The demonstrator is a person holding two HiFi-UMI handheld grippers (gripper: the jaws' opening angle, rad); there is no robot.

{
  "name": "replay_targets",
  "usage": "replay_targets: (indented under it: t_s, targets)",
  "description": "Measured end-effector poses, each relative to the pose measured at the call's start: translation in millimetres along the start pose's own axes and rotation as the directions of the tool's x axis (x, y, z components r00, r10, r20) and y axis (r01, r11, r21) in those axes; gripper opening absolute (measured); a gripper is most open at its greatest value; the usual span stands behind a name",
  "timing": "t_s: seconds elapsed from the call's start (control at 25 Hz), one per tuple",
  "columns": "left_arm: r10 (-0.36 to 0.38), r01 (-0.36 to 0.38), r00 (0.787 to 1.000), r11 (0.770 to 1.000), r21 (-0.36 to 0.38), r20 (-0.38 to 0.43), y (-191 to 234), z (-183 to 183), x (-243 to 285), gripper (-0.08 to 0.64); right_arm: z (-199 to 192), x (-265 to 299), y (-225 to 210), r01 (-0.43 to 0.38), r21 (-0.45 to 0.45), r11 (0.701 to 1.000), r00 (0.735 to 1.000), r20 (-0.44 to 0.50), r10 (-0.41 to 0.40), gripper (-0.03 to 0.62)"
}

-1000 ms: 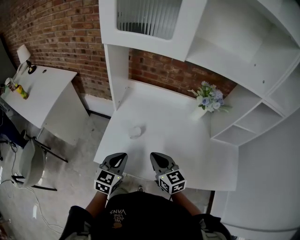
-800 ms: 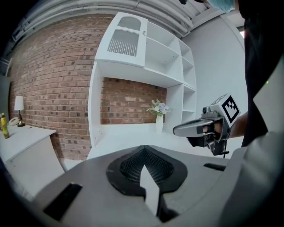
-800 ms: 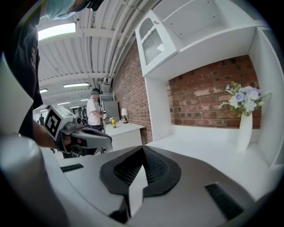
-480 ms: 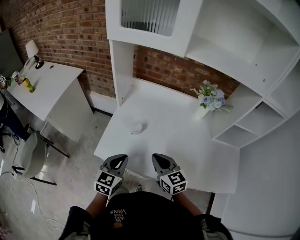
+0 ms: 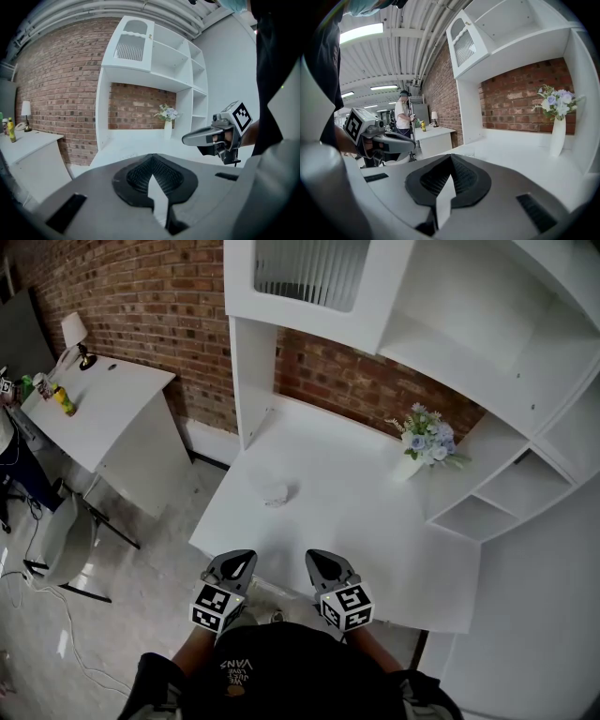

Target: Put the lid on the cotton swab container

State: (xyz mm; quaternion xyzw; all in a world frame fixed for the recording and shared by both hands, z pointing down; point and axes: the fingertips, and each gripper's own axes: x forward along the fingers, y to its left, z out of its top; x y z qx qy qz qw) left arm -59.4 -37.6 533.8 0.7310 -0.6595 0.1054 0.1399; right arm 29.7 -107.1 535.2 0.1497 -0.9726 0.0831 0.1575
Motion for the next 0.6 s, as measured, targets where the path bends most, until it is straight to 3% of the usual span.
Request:
replay_targets:
  t_s: [0.6]
  targets:
    - [-0.001, 0.001, 1.0, 1.0, -0.004, 0.0, -0.7, -0.8, 0.3, 0.006, -4.4, 3.4, 1.8, -0.006, 0.014, 1.0, 1.0, -0.017, 0.006, -0.002]
